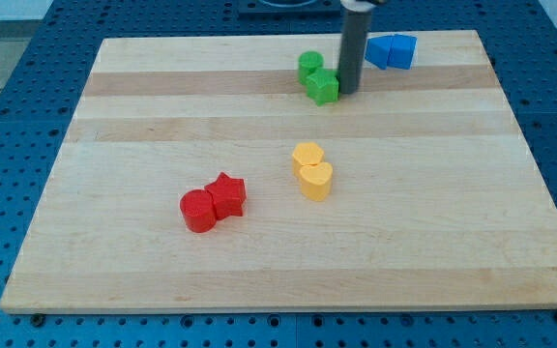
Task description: Slide green blocks slightly down
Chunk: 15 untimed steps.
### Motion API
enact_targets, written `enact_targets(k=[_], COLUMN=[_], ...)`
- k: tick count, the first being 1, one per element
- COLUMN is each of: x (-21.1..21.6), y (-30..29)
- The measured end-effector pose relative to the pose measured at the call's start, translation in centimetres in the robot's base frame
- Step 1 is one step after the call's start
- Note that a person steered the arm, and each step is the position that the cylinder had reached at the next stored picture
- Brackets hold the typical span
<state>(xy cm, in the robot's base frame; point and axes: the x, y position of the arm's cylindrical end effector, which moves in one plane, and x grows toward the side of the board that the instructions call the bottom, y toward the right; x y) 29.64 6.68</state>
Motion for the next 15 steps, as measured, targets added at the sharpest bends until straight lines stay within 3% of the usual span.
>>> enact_targets(k=[2,3,5,6,8,12,15], x=[-6.9,-7.1,-2.0,-1.4,-7.2,-0.5,1.5], y=[-1.4,-3.6,-4.2,-4.2,-7.5,-9.0,-3.0])
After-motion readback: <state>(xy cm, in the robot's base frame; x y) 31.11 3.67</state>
